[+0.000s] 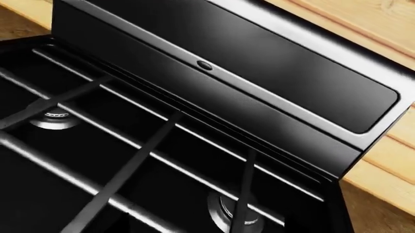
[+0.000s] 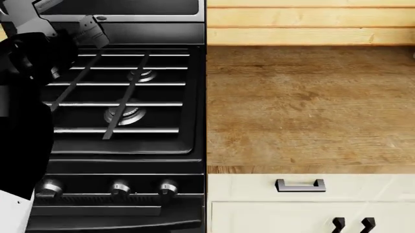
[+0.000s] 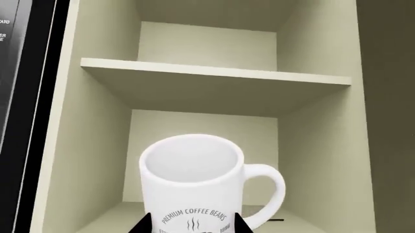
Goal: Pick the mug from the cabinet, place it under the coffee machine dispenser, and press the start button.
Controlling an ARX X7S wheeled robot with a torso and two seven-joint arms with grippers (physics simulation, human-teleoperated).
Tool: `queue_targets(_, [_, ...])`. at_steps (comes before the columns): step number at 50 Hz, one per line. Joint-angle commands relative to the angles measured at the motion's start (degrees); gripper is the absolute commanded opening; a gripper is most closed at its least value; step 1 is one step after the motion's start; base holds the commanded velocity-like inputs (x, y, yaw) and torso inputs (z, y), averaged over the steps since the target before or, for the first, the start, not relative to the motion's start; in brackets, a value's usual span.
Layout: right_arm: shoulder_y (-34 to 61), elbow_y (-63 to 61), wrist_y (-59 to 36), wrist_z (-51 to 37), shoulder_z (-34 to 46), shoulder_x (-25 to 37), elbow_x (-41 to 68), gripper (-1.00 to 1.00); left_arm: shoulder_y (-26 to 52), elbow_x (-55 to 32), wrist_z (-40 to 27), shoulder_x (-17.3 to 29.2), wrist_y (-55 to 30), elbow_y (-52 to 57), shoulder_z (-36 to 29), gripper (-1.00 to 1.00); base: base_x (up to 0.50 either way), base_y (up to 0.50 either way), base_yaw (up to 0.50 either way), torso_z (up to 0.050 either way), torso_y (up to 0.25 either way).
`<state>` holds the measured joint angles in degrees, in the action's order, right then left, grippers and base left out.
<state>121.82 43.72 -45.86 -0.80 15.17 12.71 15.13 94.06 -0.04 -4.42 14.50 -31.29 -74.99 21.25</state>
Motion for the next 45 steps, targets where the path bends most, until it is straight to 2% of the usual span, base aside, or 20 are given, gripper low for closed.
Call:
queue_targets(1, [-1.2, -4.9, -2.7, -0.6, -1.1, 0.8, 0.5, -1.00, -0.1, 0.0, 0.1, 0.0, 0.1, 0.0, 0.0, 1.00, -0.12, 0.00, 0.00, 0.000, 0.000])
queue_targets(16, [-9.8, -38.4, -26.4, -6.0, -8.8, 4.2, 9.1, -1.00, -0.8, 0.0, 0.2, 0.0, 0.4, 0.0, -0.1, 1.00, 0.00, 0.00, 0.00, 0.000, 0.000])
queue_targets(26, [-17.5, -59.4, -43.2, -9.8, -18.3, 2.3, 17.4, -1.00, -0.7, 0.0, 0.1, 0.0, 0.3, 0.0, -0.1, 1.00, 0.00, 0.00, 0.00, 0.000, 0.000])
queue_targets(34, [-23.2, -63.3, -43.9, -30.0, -22.3, 6.3, 44.2, -1.00, -0.8, 0.0, 0.1, 0.0, 0.3, 0.0, -0.1, 1.00, 0.00, 0.00, 0.00, 0.000, 0.000])
queue_targets(45, [-31.2, -66.7, -42.9, -46.5, -26.8, 8.5, 64.6, -1.00, -0.7, 0.0, 0.0, -0.1, 0.3, 0.0, -0.2, 1.00, 0.00, 0.00, 0.00, 0.000, 0.000])
